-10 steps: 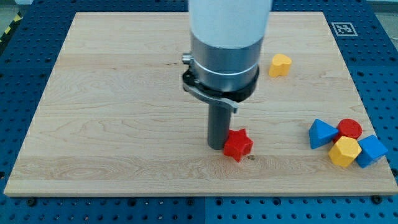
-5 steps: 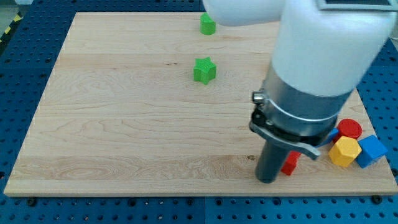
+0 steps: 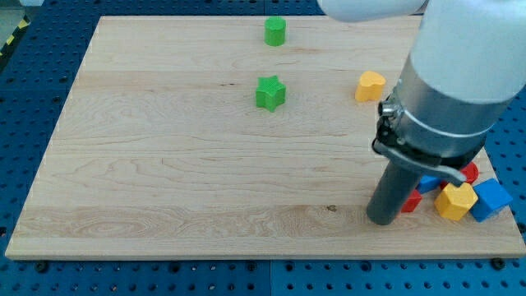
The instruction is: Slide the red star into the blue triangle
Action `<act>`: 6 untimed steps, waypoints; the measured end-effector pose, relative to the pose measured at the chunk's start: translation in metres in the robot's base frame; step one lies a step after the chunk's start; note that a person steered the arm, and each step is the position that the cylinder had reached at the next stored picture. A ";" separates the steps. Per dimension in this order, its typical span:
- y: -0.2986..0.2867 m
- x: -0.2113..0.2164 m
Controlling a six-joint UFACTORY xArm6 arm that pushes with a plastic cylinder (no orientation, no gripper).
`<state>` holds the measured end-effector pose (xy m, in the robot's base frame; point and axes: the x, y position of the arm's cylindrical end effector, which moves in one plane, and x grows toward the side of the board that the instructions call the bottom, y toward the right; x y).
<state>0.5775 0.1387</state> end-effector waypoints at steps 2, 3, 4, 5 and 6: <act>0.004 -0.002; -0.060 -0.010; -0.145 -0.048; -0.199 -0.123; -0.194 -0.202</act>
